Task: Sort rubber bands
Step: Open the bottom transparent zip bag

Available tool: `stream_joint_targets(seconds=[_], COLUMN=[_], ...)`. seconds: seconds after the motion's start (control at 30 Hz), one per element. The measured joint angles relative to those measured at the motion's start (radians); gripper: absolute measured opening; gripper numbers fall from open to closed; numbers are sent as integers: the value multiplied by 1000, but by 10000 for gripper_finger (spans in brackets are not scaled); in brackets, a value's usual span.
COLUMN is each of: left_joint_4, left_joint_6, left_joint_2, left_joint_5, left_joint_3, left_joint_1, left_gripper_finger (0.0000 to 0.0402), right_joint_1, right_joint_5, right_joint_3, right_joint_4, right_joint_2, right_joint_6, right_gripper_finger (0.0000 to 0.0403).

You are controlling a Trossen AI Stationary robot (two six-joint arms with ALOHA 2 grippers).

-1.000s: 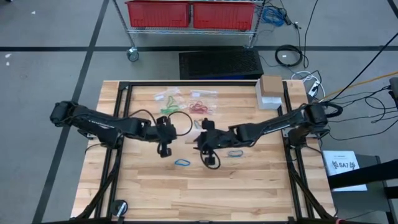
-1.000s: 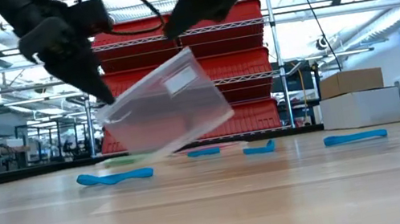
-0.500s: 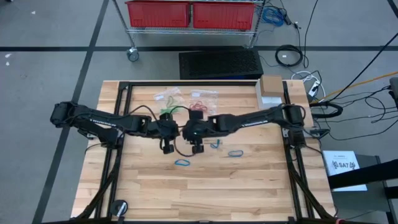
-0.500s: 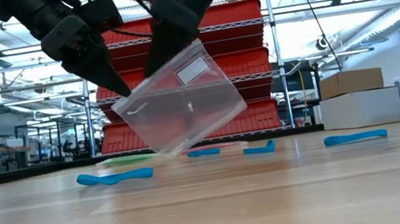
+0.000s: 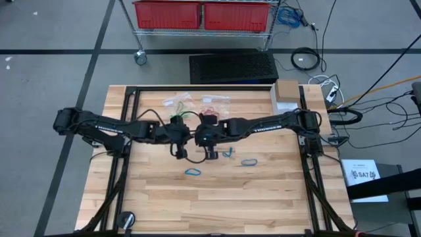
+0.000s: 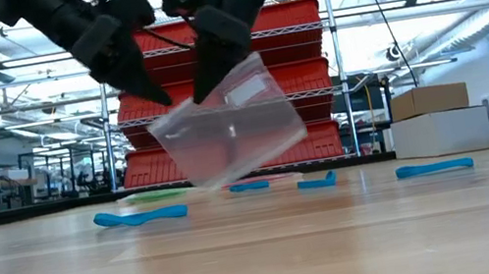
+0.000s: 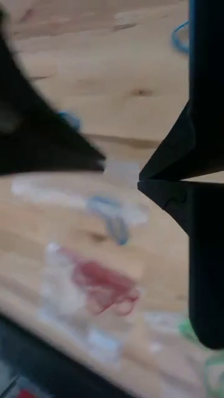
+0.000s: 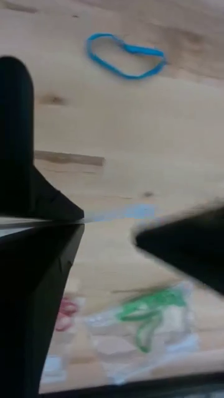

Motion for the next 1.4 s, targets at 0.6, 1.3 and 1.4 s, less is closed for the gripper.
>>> stream_joint_targets(seconds=[0.6,1.3,1.4], left_joint_4=[416,840,848], left_joint_6=[199,171,171], left_joint_2=[-280,-323,-323], left_joint_5=[98,390,392], left_joint_3=[-137,-394,-394], left_joint_1=[59,135,136], left_gripper_finger=[68,73,73], right_joint_1=[141,203,203], right_joint_5=[296,394,393], right_joint_3=[-2,-2,-2], right_joint_4=[-161,25,43], right_joint_2=[-177,-237,-237], right_joint_6=[120,42,25], right_gripper_finger=[0,0,0])
